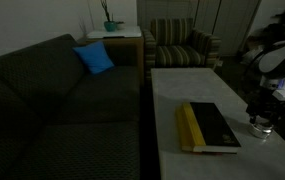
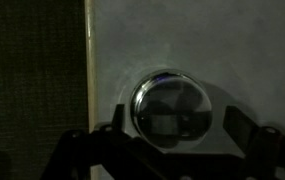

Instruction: Pick the lid on the bottle and put it on the table

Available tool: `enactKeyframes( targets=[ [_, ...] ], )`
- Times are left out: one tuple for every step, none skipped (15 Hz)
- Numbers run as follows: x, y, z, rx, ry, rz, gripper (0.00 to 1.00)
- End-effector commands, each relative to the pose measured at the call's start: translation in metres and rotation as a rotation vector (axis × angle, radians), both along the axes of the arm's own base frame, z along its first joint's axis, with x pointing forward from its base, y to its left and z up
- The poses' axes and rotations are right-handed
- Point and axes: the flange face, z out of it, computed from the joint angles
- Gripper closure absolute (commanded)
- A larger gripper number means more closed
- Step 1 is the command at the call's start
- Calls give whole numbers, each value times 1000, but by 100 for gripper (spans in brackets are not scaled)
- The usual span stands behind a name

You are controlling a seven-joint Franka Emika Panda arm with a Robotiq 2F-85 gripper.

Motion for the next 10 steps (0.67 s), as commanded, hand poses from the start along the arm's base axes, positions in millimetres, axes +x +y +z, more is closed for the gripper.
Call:
enactKeyframes(
  targets=[
    [-3, 3, -2, -4, 15, -11, 12],
    [-3, 3, -2, -4, 17, -15, 26],
    [-3, 3, -2, -6, 16, -19, 32],
    [-3, 3, -2, -7, 15, -21, 40],
    [-2, 3, -2, -9, 14, -23, 48],
    [-2, 2, -1, -12, 13, -27, 54],
    [-1, 2, 0, -16, 10, -32, 56],
    [-2, 2, -1, -25, 10, -48, 56],
    [-2, 0, -1, -37, 7, -66, 56],
    [-2, -2, -1, -56, 5, -82, 56]
  ],
)
